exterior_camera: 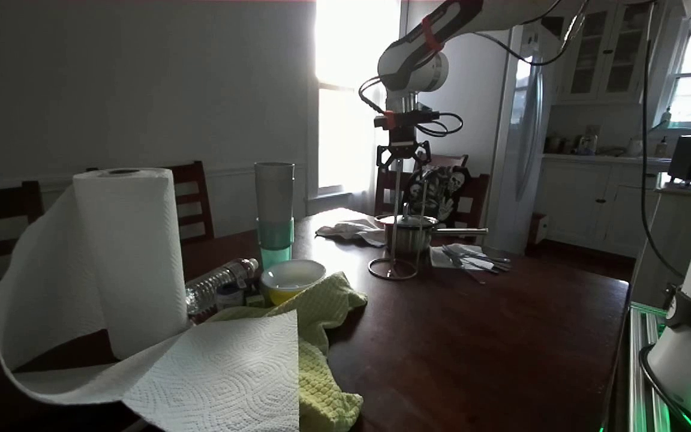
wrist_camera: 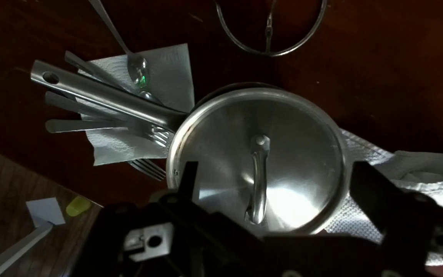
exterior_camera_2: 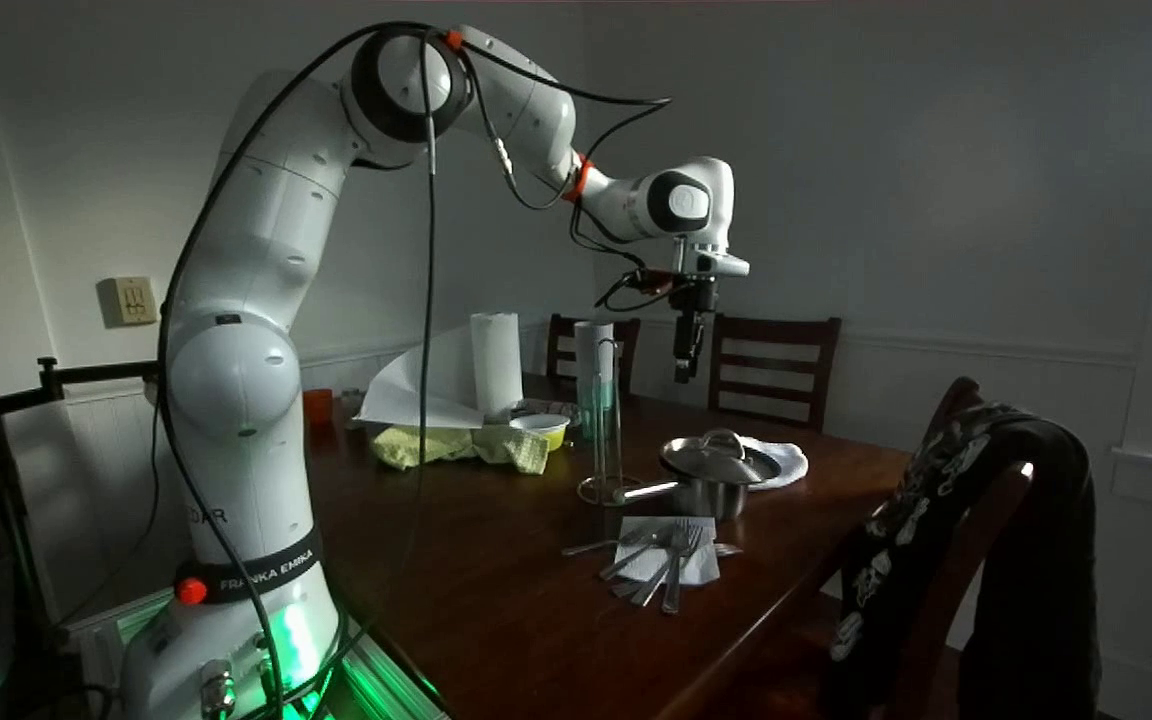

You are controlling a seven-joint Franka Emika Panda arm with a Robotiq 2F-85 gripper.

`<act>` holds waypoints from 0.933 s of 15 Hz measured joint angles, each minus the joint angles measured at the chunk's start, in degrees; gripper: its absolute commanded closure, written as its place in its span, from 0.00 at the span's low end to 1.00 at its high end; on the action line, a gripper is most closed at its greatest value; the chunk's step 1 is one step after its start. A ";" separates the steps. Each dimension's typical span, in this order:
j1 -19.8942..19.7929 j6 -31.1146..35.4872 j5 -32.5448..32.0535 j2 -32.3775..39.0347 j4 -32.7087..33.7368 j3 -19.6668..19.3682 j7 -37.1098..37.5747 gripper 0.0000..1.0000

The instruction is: Remove the silver lid from the silver pot

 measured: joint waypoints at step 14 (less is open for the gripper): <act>-4.38 -4.49 6.06 11.79 10.40 -1.81 -10.39 0.00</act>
